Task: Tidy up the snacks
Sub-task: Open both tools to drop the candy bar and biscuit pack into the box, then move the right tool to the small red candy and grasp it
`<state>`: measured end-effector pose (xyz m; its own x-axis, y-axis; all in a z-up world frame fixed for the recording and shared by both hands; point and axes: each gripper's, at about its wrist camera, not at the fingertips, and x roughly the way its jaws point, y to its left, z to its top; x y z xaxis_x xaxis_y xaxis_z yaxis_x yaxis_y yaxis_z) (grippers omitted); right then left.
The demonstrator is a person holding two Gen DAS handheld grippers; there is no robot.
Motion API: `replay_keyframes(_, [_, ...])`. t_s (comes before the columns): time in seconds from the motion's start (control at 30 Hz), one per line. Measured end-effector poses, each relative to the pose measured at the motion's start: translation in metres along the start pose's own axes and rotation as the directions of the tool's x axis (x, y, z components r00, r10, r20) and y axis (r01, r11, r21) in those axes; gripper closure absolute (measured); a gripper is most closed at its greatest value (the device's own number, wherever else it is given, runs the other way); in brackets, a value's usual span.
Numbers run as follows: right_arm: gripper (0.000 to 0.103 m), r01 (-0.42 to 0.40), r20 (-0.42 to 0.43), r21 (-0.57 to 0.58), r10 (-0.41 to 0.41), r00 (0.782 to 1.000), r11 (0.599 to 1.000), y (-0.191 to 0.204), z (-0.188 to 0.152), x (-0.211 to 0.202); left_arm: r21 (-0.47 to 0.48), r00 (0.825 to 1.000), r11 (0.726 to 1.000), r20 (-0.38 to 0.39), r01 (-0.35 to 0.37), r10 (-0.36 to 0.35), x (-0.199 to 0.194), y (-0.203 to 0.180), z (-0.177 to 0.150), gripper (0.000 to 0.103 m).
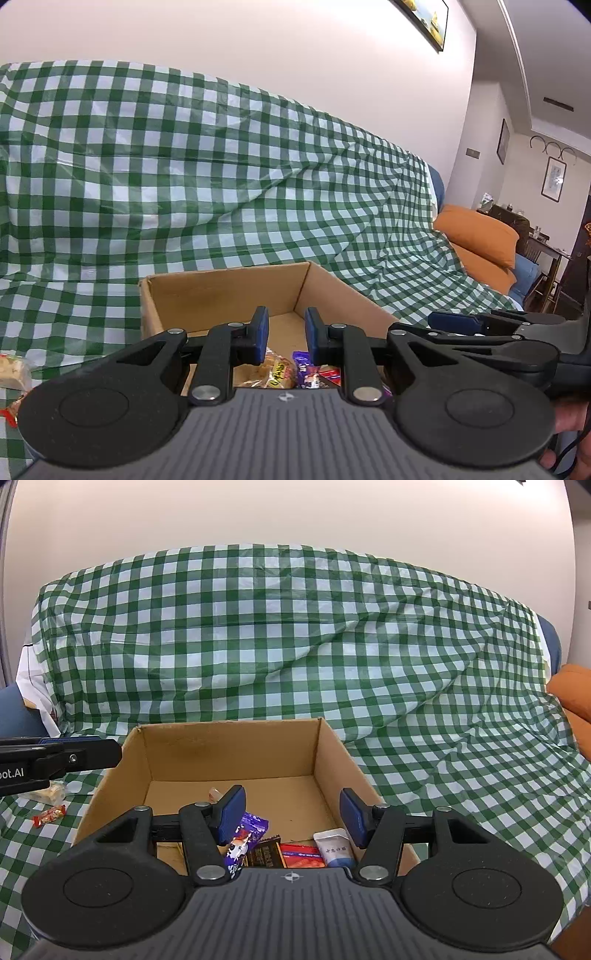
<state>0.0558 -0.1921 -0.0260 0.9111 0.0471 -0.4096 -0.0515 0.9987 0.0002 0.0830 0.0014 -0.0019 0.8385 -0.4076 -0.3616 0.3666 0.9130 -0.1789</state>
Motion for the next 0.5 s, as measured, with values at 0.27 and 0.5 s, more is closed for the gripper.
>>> replay_keyframes(0.27, [0.049, -0.018, 0.032, -0.013, 0.019, 0.999, 1.000, 0.011, 0.002, -0.001, -0.015, 0.995, 0.995, 0.029, -0.099, 0.099, -0.021, 0.019, 0.004, 0.085])
replay_keyframes(0.5, [0.082, -0.070, 0.060, -0.009, 0.071, 0.996, 0.997, 0.019, 0.005, -0.004, -0.035, 0.981, 0.980, -0.021, -0.195, 0.195, -0.039, 0.047, 0.007, 0.089])
